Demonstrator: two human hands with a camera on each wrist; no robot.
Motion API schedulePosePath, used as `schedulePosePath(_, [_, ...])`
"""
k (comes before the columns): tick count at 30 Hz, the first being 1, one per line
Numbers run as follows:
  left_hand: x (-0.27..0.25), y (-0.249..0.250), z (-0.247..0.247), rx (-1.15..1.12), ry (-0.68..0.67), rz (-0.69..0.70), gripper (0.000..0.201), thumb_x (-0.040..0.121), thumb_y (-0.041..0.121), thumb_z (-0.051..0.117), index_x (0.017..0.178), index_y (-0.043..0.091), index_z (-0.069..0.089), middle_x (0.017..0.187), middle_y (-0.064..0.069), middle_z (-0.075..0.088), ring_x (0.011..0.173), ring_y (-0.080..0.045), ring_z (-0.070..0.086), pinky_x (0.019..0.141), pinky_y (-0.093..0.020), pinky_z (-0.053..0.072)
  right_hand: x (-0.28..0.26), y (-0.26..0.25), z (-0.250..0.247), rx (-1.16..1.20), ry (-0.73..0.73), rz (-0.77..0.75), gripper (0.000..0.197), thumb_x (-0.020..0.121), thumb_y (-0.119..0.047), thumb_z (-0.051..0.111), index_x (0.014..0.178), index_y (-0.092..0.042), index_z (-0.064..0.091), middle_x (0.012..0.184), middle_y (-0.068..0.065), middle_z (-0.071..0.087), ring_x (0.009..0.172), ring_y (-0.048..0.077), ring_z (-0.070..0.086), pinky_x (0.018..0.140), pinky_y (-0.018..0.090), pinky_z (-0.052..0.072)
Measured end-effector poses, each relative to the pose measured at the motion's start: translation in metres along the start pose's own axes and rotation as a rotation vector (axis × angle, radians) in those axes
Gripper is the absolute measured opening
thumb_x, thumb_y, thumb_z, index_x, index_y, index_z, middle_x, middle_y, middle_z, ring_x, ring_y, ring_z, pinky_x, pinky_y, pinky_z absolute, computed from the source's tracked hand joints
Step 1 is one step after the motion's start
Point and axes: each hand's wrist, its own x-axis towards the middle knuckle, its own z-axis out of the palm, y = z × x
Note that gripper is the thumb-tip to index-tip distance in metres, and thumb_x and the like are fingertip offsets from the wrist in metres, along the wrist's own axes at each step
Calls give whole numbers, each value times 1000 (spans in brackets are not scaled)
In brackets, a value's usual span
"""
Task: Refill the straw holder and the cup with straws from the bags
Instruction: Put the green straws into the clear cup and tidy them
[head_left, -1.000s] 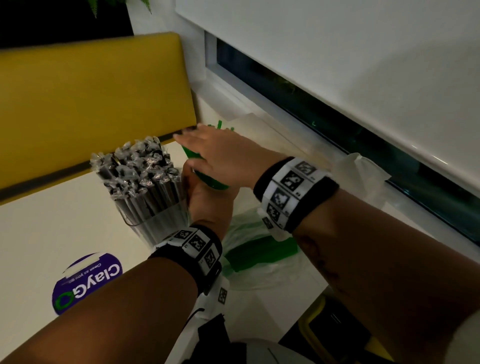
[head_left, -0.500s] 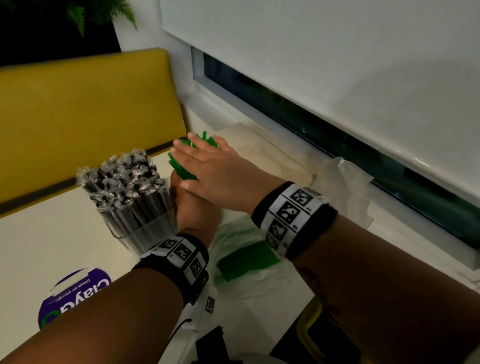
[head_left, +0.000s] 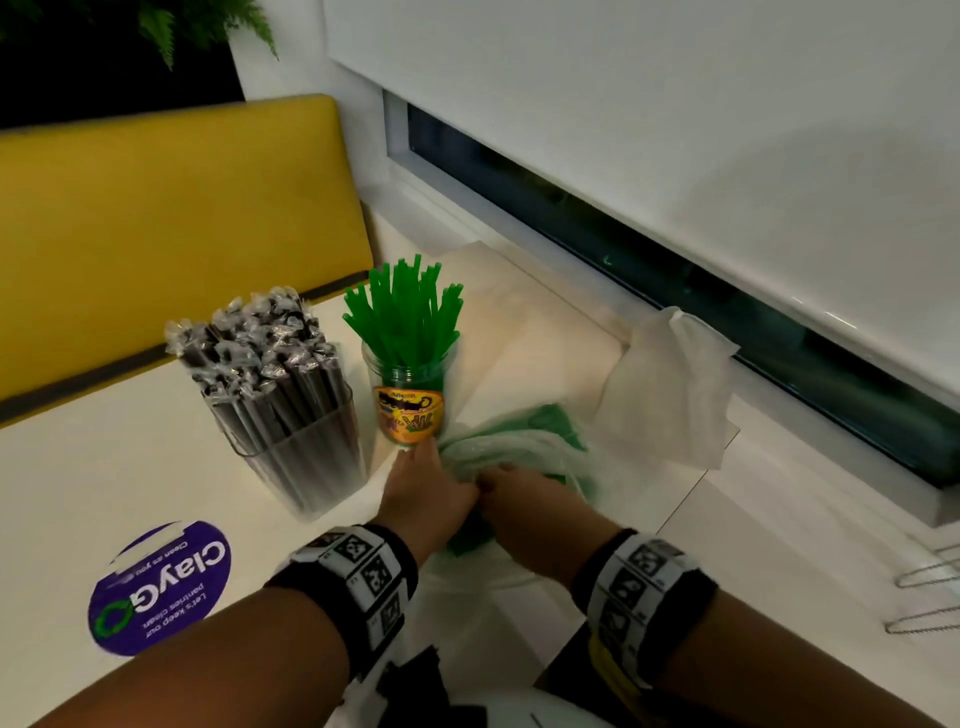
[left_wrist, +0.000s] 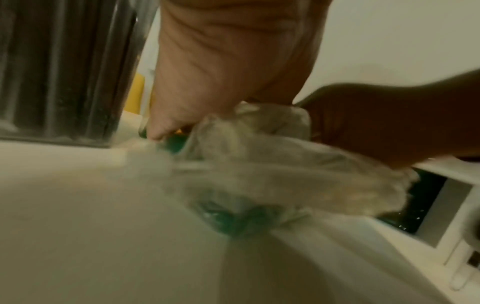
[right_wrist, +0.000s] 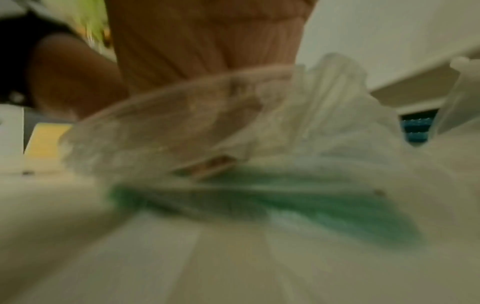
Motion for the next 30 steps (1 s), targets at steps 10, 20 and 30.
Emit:
schedulePosePath(10, [-16, 4, -29, 110, -97, 36, 57, 87, 2, 51, 142, 13, 39, 126, -14, 62, 117, -33, 60, 95, -34, 45, -3, -2, 30, -82, 202, -50, 65, 84, -24, 60, 144, -11, 39, 140, 10, 49, 127, 34, 48, 108, 47, 40])
schedulePosePath(20, [-7, 0, -41, -51, -37, -46, 51, 87, -8, 48, 131, 15, 57, 117, -11, 67, 96, -22, 61, 83, -24, 49, -6, 1, -1, 120, 212, 13, 33, 90, -18, 53, 122, -24, 55, 120, 3, 62, 106, 30, 60, 87, 40, 53])
schedulePosePath(30, [-14, 5, -31, -273, 74, 33, 46, 80, -15, 57, 116, 13, 58, 103, -1, 63, 97, -21, 62, 64, -6, 41, -19, -11, -67, 830, 320, 52, 26, 80, -9, 74, 92, -29, 62, 80, -10, 68, 71, 6, 61, 68, 22, 51])
